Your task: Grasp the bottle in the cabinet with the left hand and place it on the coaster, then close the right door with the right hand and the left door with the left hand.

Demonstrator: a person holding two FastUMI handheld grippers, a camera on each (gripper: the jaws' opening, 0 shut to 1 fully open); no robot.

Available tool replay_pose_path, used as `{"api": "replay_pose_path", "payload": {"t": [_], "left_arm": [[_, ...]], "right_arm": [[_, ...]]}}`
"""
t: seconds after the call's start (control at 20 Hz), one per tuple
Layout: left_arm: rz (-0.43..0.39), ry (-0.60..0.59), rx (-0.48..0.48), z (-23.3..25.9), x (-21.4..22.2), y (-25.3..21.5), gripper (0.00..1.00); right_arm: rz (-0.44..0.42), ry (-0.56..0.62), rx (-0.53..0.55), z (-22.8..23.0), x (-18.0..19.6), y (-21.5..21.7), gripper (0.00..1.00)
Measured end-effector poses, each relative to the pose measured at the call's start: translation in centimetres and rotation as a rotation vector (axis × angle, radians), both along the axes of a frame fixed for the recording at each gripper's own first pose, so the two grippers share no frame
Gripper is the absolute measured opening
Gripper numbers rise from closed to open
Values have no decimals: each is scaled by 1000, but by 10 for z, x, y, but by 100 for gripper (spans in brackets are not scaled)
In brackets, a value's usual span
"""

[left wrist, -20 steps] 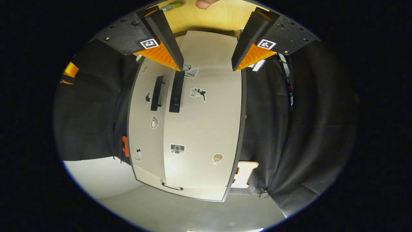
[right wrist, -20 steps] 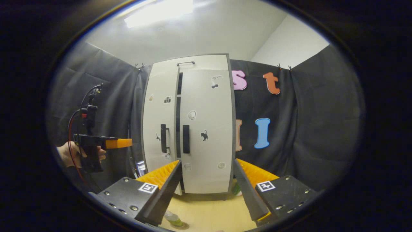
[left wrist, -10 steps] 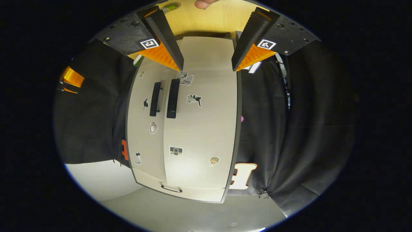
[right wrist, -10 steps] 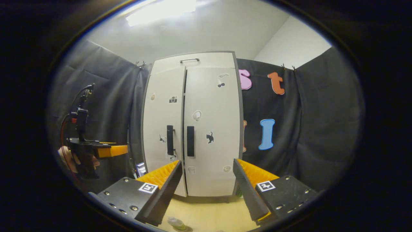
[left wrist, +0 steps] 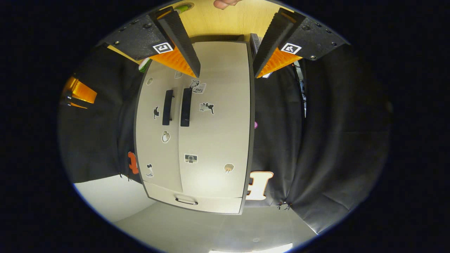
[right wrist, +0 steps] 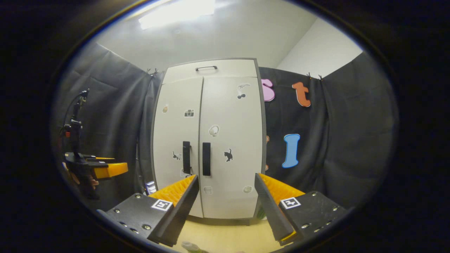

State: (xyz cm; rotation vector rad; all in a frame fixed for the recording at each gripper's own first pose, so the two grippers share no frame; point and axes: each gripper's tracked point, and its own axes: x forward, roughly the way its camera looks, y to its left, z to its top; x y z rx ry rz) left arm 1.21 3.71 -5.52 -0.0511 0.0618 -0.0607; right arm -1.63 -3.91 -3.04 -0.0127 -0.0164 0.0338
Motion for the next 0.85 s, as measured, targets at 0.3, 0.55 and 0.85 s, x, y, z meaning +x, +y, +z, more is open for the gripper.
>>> {"api": "replay_pose_path", "payload": {"t": [0.3, 0.55, 0.85], "left_arm": [[-66, -17, 26, -4, -2, -18, 95], [-43, -44, 32, 2, 5, -9, 91], [-29, -42, 34, -2, 13, -2, 95]], "right_arm": [[-6, 5, -9, -5, 12, 4, 94], [-6, -2, -21, -4, 21, 16, 96], [12, 22, -22, -12, 30, 28, 94]]}}
